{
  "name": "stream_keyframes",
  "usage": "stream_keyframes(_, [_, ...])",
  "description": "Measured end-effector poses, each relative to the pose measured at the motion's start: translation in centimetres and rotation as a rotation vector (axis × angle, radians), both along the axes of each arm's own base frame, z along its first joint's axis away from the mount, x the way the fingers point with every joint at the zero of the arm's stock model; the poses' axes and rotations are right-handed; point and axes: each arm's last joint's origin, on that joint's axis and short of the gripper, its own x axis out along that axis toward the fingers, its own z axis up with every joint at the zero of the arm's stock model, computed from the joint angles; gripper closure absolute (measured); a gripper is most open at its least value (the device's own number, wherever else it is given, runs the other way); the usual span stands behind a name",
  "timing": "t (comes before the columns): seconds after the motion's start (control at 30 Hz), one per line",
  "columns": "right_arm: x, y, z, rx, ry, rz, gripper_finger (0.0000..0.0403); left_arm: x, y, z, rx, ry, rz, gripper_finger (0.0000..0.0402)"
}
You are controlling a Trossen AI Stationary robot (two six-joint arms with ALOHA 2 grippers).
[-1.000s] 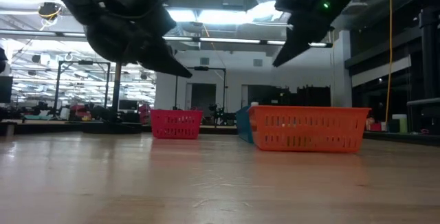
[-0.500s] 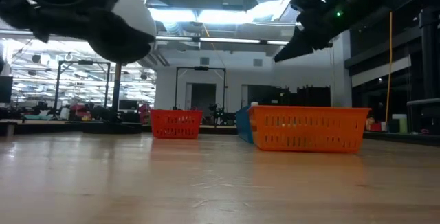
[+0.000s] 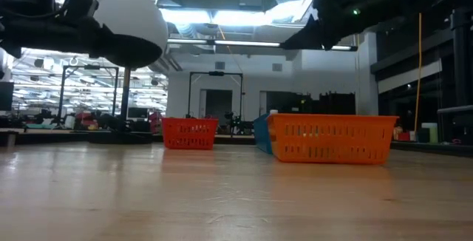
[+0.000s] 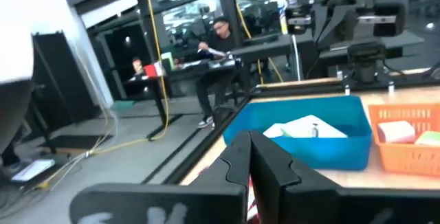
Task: Pick and place items into bin
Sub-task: Return to Home Position
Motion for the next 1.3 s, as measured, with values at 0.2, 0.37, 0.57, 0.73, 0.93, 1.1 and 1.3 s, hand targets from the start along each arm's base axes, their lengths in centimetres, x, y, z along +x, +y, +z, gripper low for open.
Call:
stream_keyframes(0.2, [-1.7,-0.5,-1.2,-0.025,-0.072,-0.028,0.0403,-0.9,-0.2,-0.5,0.003,-0.026,0.029,0.04])
stream_keyframes(0.37, [-3.6,-0.8,-0.3,-0.018,-0.139,0.007,0.0403,-1.3,-0.2,-0.7,-0.01,-0.019,0.056,0.04])
stream_keyframes(0.57, [-6.0,-1.2,1.0,0.034,-0.161,0.07,0.0403,-1.3,-0.4,-0.9,-0.039,-0.015,0.017,0.04])
stream_keyframes(0.73, [-8.1,-1.1,1.8,0.039,-0.156,0.061,0.0403,-1.1,-0.8,-1.1,-0.066,-0.003,-0.034,0.04])
stream_keyframes(0.93, [-10.1,-0.2,2.1,0.072,-0.15,0.072,0.0403,-0.7,-1.5,-1.2,-0.075,0.004,-0.152,0.04])
stream_keyframes(1.1, [-10.9,0.3,-1.0,0.061,-0.181,0.089,0.0403,-0.7,-1.6,-1.1,-0.057,0.009,-0.123,0.04])
stream_keyframes(1.3, [-12.7,0.4,-3.2,0.016,-0.28,0.062,0.0403,-0.7,-1.5,-1.1,-0.062,0.006,-0.121,0.04])
